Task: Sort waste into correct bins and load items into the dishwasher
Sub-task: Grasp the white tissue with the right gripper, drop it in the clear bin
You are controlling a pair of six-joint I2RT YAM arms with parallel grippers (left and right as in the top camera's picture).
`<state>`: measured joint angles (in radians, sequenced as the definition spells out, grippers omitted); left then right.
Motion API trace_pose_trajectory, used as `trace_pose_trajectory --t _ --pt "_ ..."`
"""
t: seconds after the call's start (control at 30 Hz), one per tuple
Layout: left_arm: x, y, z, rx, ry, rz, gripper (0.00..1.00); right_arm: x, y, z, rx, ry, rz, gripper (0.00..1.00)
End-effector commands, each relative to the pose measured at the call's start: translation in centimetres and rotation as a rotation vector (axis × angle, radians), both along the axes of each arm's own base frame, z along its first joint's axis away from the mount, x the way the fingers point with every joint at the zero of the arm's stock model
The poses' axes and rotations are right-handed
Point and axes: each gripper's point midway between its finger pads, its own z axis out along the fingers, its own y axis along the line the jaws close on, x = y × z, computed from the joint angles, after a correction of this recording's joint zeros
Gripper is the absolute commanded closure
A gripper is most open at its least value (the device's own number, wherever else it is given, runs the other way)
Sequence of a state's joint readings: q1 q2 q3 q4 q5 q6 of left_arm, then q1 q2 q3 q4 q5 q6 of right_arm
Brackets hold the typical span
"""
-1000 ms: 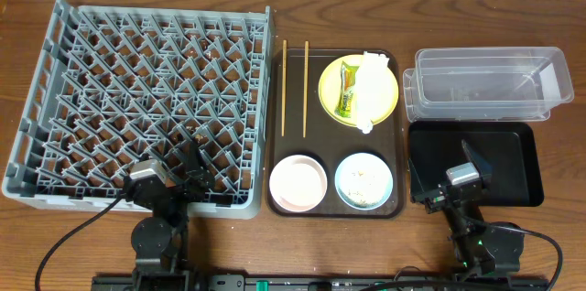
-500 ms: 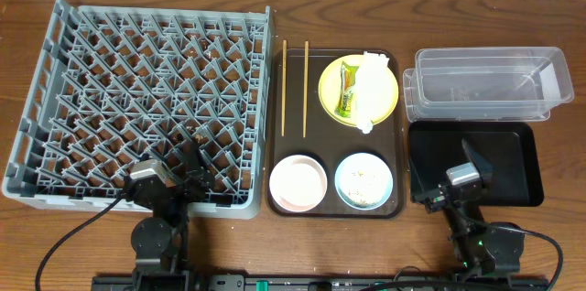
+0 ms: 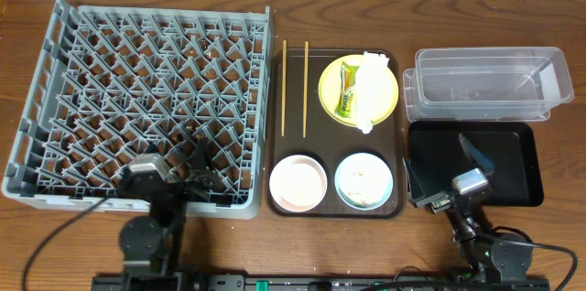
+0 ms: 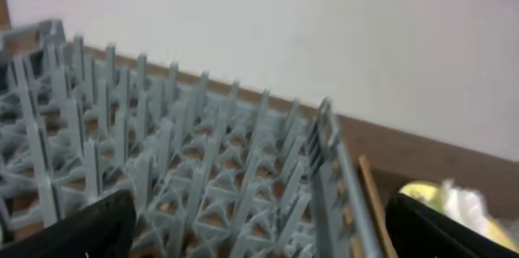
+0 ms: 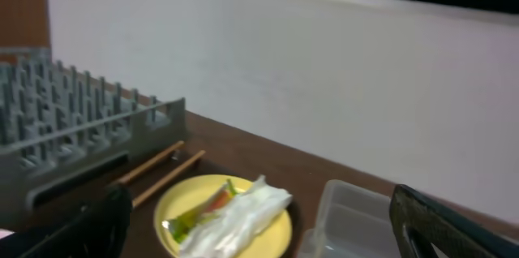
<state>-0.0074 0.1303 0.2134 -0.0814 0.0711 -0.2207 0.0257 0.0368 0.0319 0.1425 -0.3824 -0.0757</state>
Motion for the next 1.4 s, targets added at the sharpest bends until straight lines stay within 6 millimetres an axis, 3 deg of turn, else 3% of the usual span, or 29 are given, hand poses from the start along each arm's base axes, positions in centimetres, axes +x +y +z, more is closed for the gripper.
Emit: trace_pose_trajectory --t 0.0,0.13,0.27,0.47,0.6,0.7,0.8,0.97,1.03,1.07,1.23,1.37 --pt "0.3 -0.5 4.6 -0.004 0.028 -0.032 0.0 -0.3 0.6 2.9 0.085 0.018 0.051 0.01" --pt "2.4 -1.1 6.7 -0.012 0.217 -0.063 0.0 1.0 0.6 5.8 0.085 0.087 0.052 0.01" --pt "4.5 -2.6 9.1 -0.039 0.366 -0.144 0.0 3.5 1.5 8.2 0.081 0.246 0.096 0.01" --pt "7.0 -2.7 11.0 -0.04 0.461 -0.151 0.0 8.2 2.1 8.3 0.044 0.602 0.12 0.01" --pt "6.7 -4.3 11.8 -0.082 0.445 -0.236 0.0 11.3 1.3 8.0 -0.101 0.765 0.098 0.01" --pt "6.5 -4.2 12.3 -0.064 0.425 -0.239 0.0 13.4 1.4 9.2 -0.123 0.829 0.108 0.01" --pt "6.3 -4.2 11.8 -0.057 0.445 -0.244 0.0 15.1 2.6 10.9 -0.059 0.84 0.166 0.01" --pt "5.7 -5.1 11.0 -0.08 0.489 -0.293 0.0 16.6 4.4 11.6 0.116 0.881 0.216 0.01" --pt "5.4 -5.1 10.7 -0.082 0.508 -0.292 0.0 17.0 5.3 10.3 0.116 0.923 0.209 0.01" --pt "5.3 -5.1 10.5 -0.082 0.516 -0.292 0.0 17.2 5.5 9.3 0.109 0.959 0.181 0.09" --pt "5.3 -5.1 10.4 -0.081 0.521 -0.293 0.0 17.2 6.4 1.3 -0.041 1.18 -0.055 0.22" --pt "5.3 -5.1 10.4 -0.082 0.522 -0.293 0.0 17.3 6.9 -3.5 -0.139 1.281 -0.218 0.33"
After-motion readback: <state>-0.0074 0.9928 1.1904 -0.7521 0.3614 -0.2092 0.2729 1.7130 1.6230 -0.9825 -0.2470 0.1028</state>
